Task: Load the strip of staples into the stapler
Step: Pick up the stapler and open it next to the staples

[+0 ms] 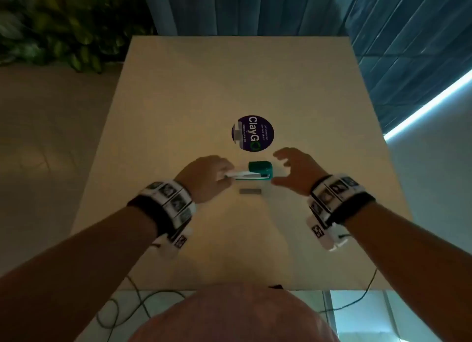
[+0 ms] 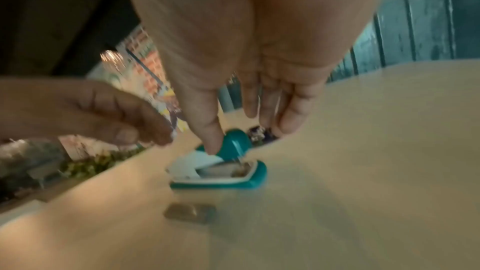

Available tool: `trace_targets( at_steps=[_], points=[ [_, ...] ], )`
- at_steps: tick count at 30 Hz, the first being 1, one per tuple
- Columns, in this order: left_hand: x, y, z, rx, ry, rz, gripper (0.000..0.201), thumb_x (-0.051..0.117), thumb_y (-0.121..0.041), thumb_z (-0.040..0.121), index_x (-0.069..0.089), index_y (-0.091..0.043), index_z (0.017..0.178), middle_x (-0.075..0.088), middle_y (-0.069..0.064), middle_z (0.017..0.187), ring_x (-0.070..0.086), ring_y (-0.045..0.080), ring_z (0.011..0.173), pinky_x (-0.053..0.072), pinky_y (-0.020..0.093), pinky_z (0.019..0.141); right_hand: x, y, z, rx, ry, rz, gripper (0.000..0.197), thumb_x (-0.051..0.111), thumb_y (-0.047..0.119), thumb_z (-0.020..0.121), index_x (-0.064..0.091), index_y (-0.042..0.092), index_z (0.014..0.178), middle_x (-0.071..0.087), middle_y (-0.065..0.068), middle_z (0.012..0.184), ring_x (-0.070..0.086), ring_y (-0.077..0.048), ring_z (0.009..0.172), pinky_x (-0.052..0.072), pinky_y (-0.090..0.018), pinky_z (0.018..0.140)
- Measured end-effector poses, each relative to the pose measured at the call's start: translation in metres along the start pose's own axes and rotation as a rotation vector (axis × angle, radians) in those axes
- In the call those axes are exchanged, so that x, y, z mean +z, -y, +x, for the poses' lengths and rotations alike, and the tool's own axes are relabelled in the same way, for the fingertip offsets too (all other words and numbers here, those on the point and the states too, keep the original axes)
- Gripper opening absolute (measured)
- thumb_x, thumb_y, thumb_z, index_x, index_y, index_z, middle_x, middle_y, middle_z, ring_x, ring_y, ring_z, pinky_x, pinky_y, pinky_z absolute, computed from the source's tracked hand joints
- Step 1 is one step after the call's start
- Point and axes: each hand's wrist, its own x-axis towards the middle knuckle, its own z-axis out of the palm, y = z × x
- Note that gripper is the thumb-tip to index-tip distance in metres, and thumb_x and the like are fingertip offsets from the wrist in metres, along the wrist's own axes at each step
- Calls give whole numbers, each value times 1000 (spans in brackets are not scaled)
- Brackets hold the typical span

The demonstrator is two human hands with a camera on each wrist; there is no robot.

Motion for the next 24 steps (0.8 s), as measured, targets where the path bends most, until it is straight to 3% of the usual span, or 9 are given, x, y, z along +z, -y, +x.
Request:
trace_targets(
  at_steps=[5,9,15,20,24],
  points=[
    [19,-34,44,55,89,18,42,65,-24,79,53,-15,118,58,10,119,54,27,107,43,37,91,14,2,28,54,88,-88,59,79,11,67,50,10,119,52,-15,123,52,-30,111,45,-39,97],
    [29,-39,60,73,97,76,33,67,-19,75,60,-10,105,61,14,104,58,32,91,52,47,83,24,1,37,64,109,-191,48,77,16,68,55,8,110,52,-17,115,54,-33,106,45,-36,89],
    [32,-36,73,93,134,192,34,62,-23,79,57,-14,111,62,10,109,58,31,98,52,42,81,28,-3,44,78,92,-156,42,77,15,67,59,7,105,56,-18,110,57,-34,101,47,-36,83],
    [13,-30,59,103,55,61,39,62,-28,81,50,-17,116,59,7,118,57,26,100,45,35,82,28,-8,46,85,87,-129,43,76,15,67,57,10,105,54,-15,112,55,-31,103,47,-37,88],
    [-20,-10,30,102,-33,-102,35,70,-23,73,54,-18,103,65,5,104,61,20,91,55,42,82,29,-9,46,70,93,-94,42,76,11,66,59,11,104,53,-15,114,55,-30,102,48,-37,91]
  ],
)
